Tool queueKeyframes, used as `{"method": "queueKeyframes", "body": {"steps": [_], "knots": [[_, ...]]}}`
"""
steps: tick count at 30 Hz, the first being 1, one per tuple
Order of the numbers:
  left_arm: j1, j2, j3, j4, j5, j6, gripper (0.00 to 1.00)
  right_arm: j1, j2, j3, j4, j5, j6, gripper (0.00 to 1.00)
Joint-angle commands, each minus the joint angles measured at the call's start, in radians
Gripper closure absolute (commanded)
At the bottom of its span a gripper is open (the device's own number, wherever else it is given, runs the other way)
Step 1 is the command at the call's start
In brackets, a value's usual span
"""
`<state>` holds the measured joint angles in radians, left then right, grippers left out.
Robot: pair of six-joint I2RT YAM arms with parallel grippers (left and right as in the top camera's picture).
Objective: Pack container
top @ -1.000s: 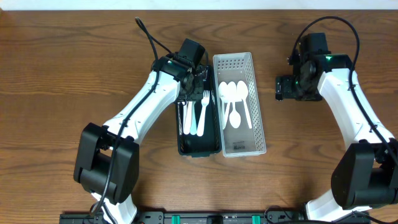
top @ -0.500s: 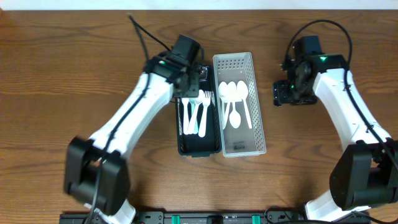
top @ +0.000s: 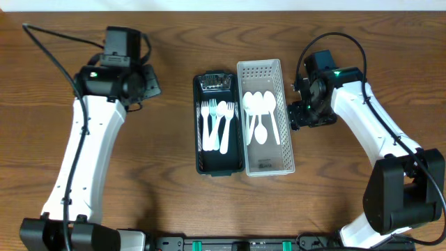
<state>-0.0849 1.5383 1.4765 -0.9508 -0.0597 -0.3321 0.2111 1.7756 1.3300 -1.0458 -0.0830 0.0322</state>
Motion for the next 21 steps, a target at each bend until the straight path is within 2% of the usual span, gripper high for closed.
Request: {"method": "queueKeyframes", "body": {"steps": [1, 12, 17, 19, 21], "knots": [[0.024, -0.004, 0.011, -0.021, -0.012, 0.017, 0.46, 0.011, 0.009, -0.005, 0.006, -0.029, -0.018, 0.28], [0.026, -0.004, 0.011, -0.025, -0.012, 0.025, 0.46, 0.011, 0.009, -0.005, 0.015, -0.106, -0.019, 0.25], [0.026, -0.005, 0.011, -0.012, -0.012, 0.092, 0.44, 0.005, 0.008, 0.000, 0.095, 0.042, 0.014, 0.16], [0.026, -0.005, 0.011, 0.000, -0.013, 0.126, 0.34, -0.005, 0.008, 0.012, 0.146, 0.121, 0.045, 0.13], [0.027, -0.006, 0.011, 0.022, -0.013, 0.165, 0.19, -0.019, 0.006, 0.032, 0.205, 0.174, 0.072, 0.11]]}}
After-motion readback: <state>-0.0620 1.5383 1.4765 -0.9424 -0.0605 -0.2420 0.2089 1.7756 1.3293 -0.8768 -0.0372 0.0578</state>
